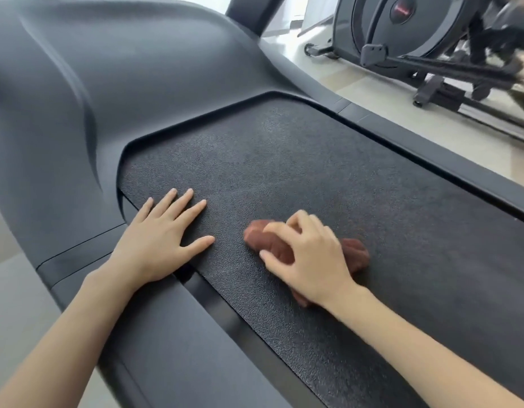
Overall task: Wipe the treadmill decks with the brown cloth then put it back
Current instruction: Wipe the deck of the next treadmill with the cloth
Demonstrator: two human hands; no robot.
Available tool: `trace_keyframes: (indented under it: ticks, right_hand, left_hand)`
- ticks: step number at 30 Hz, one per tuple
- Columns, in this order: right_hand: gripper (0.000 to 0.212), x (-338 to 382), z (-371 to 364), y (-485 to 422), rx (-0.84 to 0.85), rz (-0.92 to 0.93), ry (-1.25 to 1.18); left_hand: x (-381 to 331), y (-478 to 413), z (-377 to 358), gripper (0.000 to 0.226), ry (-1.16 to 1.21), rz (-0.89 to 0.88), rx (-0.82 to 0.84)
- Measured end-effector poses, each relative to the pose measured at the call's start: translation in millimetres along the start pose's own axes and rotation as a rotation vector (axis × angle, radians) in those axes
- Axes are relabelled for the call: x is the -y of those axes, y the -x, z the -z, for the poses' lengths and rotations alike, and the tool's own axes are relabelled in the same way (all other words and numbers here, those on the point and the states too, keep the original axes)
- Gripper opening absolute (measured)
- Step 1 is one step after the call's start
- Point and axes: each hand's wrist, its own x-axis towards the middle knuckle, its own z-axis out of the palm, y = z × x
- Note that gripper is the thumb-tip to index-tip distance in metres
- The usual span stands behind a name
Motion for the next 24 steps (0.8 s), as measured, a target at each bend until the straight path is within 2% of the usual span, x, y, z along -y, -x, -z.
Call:
trace_keyframes:
  ticks: [2,4,9,11,18,24]
  right_hand:
    - [0.037,-1.7,9.9,23.9,0.054,0.11,-0.058]
    - [0.037,-18.8,19.7,36.4,0.086,0.122,-0.079]
    - [0.035,-82.3,21.7,4.1,0.01,-0.292,-0.004]
    - [0.036,-98.4,13.5,-23.4,-0.02,-0.395,0.031]
    - [0.042,-104.7,-23.2,-126.8,-0.065,-0.513,0.096]
    - [0.047,-102.5,-46.0,-210.4,-0.06,-0.57,0.079]
  left_hand:
    - [0.7,1.6,0.8,0.094,-0.009,-0.014,0.008]
    - [2.5,3.3,0.7,0.093,-0.012,-0.025,0.014]
    - [3.9,4.1,1.9,0.084,0.009,-0.019,0.009]
    - [5.2,2.7,2.6,0.084,0.025,-0.028,0.004]
    - [20.7,-8.9,8.1,0.066,0.063,-0.055,0.001]
    - [16.4,-7.1,3.8,0.066,0.066,-0.021,-0.058]
